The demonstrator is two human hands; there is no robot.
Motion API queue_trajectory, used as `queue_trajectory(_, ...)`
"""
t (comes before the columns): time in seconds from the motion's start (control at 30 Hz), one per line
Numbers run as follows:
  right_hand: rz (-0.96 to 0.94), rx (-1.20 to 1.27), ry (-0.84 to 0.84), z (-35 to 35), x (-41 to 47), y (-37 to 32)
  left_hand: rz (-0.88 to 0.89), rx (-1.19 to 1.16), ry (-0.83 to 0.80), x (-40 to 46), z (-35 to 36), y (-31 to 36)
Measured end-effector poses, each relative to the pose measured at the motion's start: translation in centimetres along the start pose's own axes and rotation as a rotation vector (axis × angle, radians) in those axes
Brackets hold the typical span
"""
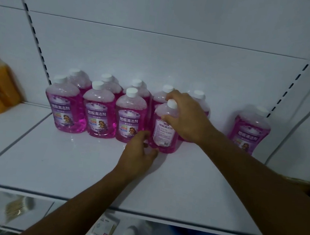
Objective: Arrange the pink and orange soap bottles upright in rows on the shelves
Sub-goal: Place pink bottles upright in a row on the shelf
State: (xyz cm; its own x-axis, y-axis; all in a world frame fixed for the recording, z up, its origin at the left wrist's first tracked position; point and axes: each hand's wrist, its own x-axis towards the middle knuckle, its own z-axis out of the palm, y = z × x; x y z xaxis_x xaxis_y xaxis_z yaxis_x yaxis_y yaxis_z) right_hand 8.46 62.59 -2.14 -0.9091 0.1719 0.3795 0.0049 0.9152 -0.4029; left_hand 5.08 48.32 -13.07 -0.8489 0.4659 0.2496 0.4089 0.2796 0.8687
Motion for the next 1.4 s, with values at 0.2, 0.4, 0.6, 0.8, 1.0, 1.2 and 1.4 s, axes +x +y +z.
queue_trajectory(0.2,0.096,-0.008,0.056,-1.1,-0.6,-0.6,0.118,-0.040,0.069,-0.2,2.3,1.1)
queue_trajectory(0.4,0.259,0.019,0.069,-2.1,0.1,-1.3,0.126,0.232,0.273,1.2,5.2,1.6)
queue_trajectory(0.6,0.166,0.343,-0.091,-4.7,-0.3,0.6,0.169,-0.265,-0.052,1.3,1.5,1.9)
queue_trajectory(0.8,0.104,0.554,-0.241,-3.6,0.1,3.6,0.006,-0.578,-0.239,1.5,-0.7,1.4)
queue_trajectory(1.0,0.057,0.254,-0.026,-1.1,0.7,1.6,0.010,-0.033,-0.006,2.9,0.2,0.6)
queue_trajectory(1.2,0.025,0.118,0.030,1.1,1.4,0.9,0.032,0.517,0.144,3.9,0.1,-0.6)
queue_trajectory(1.4,0.020,0.055,0.078,2.1,1.8,1.3,0.070,0.592,0.111,4.7,-0.2,-1.1)
